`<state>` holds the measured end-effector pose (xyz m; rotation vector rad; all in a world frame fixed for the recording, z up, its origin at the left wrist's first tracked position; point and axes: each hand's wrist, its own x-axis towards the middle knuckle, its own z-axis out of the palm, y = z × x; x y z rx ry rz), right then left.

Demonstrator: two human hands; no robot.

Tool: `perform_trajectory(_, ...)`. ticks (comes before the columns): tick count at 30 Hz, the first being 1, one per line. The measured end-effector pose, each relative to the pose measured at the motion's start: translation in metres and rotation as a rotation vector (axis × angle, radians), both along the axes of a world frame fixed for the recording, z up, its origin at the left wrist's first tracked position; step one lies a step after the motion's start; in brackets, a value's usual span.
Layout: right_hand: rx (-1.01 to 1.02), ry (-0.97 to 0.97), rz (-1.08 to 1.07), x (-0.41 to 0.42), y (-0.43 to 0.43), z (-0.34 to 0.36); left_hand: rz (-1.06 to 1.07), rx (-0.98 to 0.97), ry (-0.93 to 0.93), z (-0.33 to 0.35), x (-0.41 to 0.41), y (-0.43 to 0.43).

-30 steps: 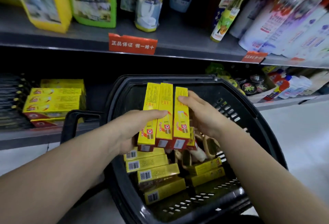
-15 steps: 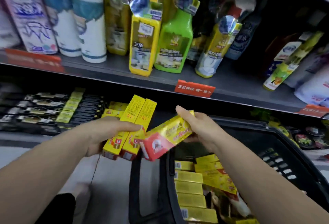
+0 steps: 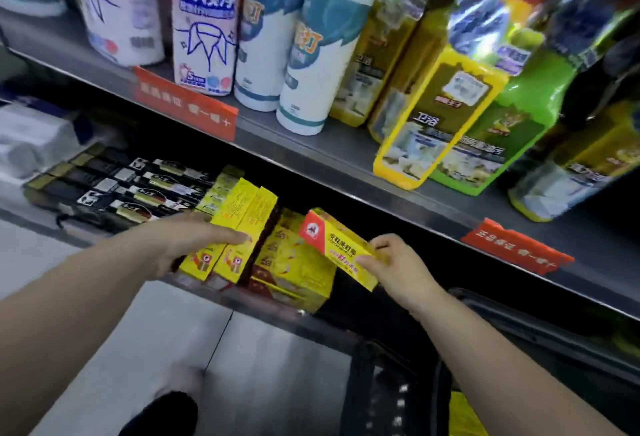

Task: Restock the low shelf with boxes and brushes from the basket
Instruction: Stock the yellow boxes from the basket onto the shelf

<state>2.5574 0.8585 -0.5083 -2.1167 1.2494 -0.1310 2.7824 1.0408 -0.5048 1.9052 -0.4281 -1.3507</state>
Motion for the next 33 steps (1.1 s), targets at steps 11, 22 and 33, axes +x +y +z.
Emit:
perform_trajectory(11, -0.038, 0.408, 0.335, 0.077, -0.077, -0.079, 0.170, -0.129, 0.118, -0.070, 0.013, -0.025)
perform_trajectory(22, 0.206, 0.428, 0.423, 0.081, -0.072, -0.096, 0.143, -0.153, 0.097, -0.072, 0.009, -0.029)
perform_trajectory(33, 0.015, -0.030, 0.669, 0.098, -0.033, -0.046, 0.015, -0.156, 0.112, -0.072, -0.009, -0.047)
